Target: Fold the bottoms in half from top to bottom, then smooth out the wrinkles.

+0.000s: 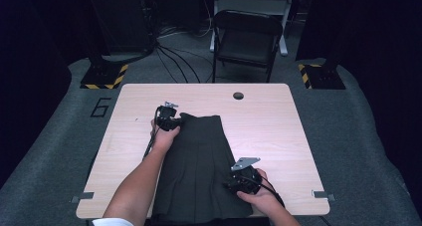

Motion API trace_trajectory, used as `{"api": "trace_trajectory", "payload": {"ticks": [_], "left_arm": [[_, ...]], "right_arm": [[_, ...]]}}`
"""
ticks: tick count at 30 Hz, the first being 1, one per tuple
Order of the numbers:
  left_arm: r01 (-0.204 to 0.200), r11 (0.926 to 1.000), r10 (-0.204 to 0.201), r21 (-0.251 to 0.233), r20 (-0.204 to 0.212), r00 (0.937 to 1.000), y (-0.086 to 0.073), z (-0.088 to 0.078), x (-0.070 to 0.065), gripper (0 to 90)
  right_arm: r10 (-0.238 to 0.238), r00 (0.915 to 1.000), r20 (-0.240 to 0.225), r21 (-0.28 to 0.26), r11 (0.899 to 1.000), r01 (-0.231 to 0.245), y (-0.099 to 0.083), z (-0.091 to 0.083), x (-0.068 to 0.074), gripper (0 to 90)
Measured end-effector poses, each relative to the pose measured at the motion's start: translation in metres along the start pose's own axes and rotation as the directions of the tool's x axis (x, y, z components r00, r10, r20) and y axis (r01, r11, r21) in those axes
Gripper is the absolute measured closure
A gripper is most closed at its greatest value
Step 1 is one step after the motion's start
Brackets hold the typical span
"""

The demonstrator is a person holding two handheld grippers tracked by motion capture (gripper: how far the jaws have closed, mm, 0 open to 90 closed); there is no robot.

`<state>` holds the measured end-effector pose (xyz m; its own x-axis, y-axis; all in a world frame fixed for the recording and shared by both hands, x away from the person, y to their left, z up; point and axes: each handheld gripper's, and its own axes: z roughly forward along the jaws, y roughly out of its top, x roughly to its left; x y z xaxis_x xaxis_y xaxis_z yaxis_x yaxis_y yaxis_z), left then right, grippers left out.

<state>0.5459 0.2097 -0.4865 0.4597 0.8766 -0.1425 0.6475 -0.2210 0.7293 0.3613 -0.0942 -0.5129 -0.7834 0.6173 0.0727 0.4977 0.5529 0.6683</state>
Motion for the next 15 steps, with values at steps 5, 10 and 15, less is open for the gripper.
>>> {"api": "trace_trajectory", "payload": {"ticks": [5,10,15], "left_arm": [[-0.011,0.9999,0.011,-0.003,0.007,0.9999,0.003,-0.006,-0.001,85.1],[-0.016,0.9996,0.016,-0.022,0.016,0.9997,0.006,-0.011,-0.002,85.1],[-0.021,0.9989,0.022,-0.042,0.023,0.9995,0.012,-0.017,-0.005,85.1]], "right_arm": [[0.007,1.0000,-0.003,0.010,1.000,-0.007,0.001,0.000,0.000,46.4],[0.009,1.0000,-0.001,0.009,1.000,-0.009,0.001,0.000,0.001,46.3],[0.007,1.0000,0.003,0.003,1.000,-0.007,0.000,0.000,0.000,46.2]]}}
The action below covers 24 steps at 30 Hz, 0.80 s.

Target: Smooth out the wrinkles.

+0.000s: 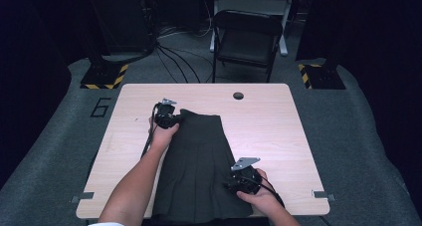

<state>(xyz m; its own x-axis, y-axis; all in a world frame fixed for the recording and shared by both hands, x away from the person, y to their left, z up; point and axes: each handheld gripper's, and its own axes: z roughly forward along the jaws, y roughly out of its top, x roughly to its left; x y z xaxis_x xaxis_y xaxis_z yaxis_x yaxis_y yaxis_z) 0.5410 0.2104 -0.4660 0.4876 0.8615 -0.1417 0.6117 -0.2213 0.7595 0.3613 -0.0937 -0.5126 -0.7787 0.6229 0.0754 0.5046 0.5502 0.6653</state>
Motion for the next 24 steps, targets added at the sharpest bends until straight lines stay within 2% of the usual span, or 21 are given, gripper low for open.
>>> {"api": "trace_trajectory", "payload": {"ticks": [5,7,14,16,18,24], "left_arm": [[-0.006,1.0000,0.006,0.003,0.005,1.0000,0.003,-0.002,0.001,85.1],[0.005,1.0000,-0.005,0.001,0.014,0.9999,0.003,-0.003,0.000,85.1],[0.011,0.9996,-0.010,-0.027,0.035,0.9993,0.008,-0.010,-0.006,85.2],[-0.008,0.9995,0.010,-0.032,0.036,0.9993,0.011,-0.012,-0.009,85.2],[-0.019,0.9991,0.020,-0.038,0.040,0.9990,0.013,-0.013,-0.011,85.2],[-0.032,0.9978,0.035,-0.057,0.049,0.9982,0.016,-0.020,-0.020,85.2]], "right_arm": [[0.003,1.0000,-0.001,0.002,1.000,-0.003,0.000,0.000,0.000,46.2],[0.002,1.0000,-0.003,0.002,1.000,-0.002,0.000,0.000,0.000,46.1],[0.011,0.9999,0.002,0.004,1.000,-0.011,0.001,0.000,0.000,46.0],[0.011,0.9999,-0.007,0.002,1.000,-0.011,0.001,0.000,0.000,45.9],[0.012,0.9999,0.003,-0.008,1.000,-0.012,0.000,0.000,0.000,45.8],[0.031,0.9995,0.003,-0.014,0.999,-0.031,-0.001,0.000,0.000,44.4]]}}
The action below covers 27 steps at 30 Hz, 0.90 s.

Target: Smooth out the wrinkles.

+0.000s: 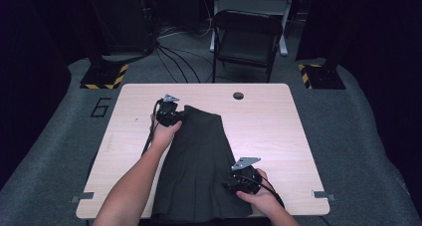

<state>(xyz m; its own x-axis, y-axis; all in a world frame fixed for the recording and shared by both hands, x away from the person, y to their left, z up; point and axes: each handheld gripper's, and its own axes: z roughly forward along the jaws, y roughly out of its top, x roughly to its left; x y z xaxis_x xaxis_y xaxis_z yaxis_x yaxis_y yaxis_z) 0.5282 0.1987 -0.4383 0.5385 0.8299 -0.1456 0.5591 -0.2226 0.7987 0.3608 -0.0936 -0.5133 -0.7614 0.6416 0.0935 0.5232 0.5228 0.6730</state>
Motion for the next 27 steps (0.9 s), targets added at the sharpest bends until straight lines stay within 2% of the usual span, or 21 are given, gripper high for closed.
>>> {"api": "trace_trajectory", "payload": {"ticks": [3,5,7,8,14,20,21,22,25,27], "left_arm": [[-0.003,0.9999,0.003,-0.016,0.006,1.0000,0.004,-0.004,-0.005,85.3],[-0.005,0.9999,0.005,-0.014,0.006,1.0000,0.007,-0.005,-0.006,85.3],[-0.010,0.9999,0.010,-0.006,-0.004,0.9999,0.009,-0.005,-0.005,85.3],[-0.015,0.9999,0.015,-0.006,-0.003,0.9999,0.010,-0.004,-0.004,85.4],[-0.013,0.9998,0.013,-0.015,-0.011,0.9999,0.021,-0.006,-0.003,85.4],[-0.039,0.9988,0.039,-0.029,-0.014,0.9992,0.037,-0.010,-0.005,85.3],[-0.047,0.9984,0.046,-0.032,-0.017,0.9988,0.039,-0.011,-0.007,85.3],[-0.063,0.9977,0.063,-0.023,-0.013,0.9979,0.041,-0.012,-0.007,85.3],[-0.073,0.9967,0.072,-0.035,-0.012,0.9973,0.047,-0.014,-0.011,85.4],[-0.086,0.9958,0.085,-0.033,-0.012,0.9963,0.050,-0.016,-0.012,85.3]], "right_arm": [[-0.008,0.9999,-0.009,0.011,1.000,0.008,0.001,0.000,-0.001,44.0],[0.016,0.9998,-0.011,0.012,1.000,-0.016,0.002,0.000,-0.001,43.8],[0.033,0.9990,-0.031,0.020,0.999,-0.032,0.003,-0.001,-0.002,43.7],[0.022,0.9995,-0.023,0.025,0.999,-0.022,0.004,-0.001,-0.003,43.8],[0.039,0.9992,0.013,-0.023,0.999,-0.038,0.007,-0.008,-0.003,44.0],[0.050,0.9986,0.018,-0.084,0.995,-0.049,0.014,-0.017,-0.002,43.0],[0.066,0.9978,0.007,-0.095,0.993,-0.065,0.016,-0.019,0.000,42.7],[0.052,0.9986,0.002,-0.108,0.993,-0.052,0.018,-0.020,0.002,42.2],[0.026,0.9992,-0.031,-0.126,0.992,-0.029,0.026,-0.021,0.011,41.4],[-0.011,0.9992,-0.039,-0.138,0.990,0.005,0.031,-0.020,0.018,40.8]]}}
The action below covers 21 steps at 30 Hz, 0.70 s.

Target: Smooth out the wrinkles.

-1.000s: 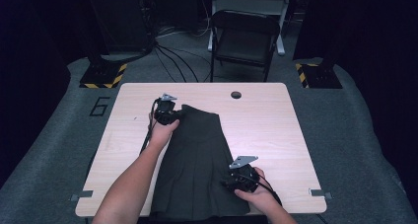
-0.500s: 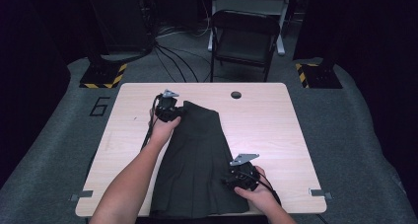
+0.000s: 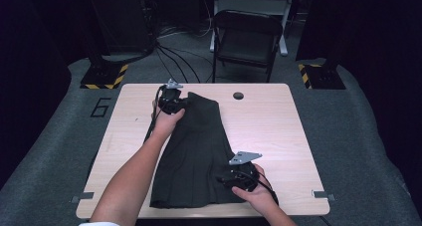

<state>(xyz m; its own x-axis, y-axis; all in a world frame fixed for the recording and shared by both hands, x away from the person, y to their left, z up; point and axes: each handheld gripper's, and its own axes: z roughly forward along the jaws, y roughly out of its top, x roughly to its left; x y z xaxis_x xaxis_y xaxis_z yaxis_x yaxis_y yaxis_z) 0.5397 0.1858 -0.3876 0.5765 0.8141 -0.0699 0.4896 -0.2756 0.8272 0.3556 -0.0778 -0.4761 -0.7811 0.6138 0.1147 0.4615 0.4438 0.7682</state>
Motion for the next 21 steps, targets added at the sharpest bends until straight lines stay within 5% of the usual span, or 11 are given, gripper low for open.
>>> {"api": "trace_trajectory", "payload": {"ticks": [5,9,15,21], "left_arm": [[-0.010,0.9998,0.010,-0.017,-0.001,0.9999,0.007,-0.003,-0.003,85.3],[-0.014,0.9997,0.014,-0.018,-0.001,0.9999,0.009,-0.004,-0.002,85.3],[-0.010,0.9998,0.010,-0.016,-0.006,0.9999,0.008,-0.006,0.000,85.3],[-0.007,0.9998,0.007,-0.018,-0.004,1.0000,0.008,-0.007,-0.003,85.3]], "right_arm": [[-0.082,0.9963,-0.028,0.042,0.996,0.083,0.003,0.015,0.013,39.3],[-0.103,0.9944,-0.024,0.088,0.991,0.105,0.000,0.023,0.014,40.6],[-0.084,0.9964,-0.015,0.148,0.985,0.085,-0.012,0.021,0.005,42.9],[-0.036,0.9993,-0.008,0.067,0.997,0.037,-0.005,0.009,0.006,40.8]]}}
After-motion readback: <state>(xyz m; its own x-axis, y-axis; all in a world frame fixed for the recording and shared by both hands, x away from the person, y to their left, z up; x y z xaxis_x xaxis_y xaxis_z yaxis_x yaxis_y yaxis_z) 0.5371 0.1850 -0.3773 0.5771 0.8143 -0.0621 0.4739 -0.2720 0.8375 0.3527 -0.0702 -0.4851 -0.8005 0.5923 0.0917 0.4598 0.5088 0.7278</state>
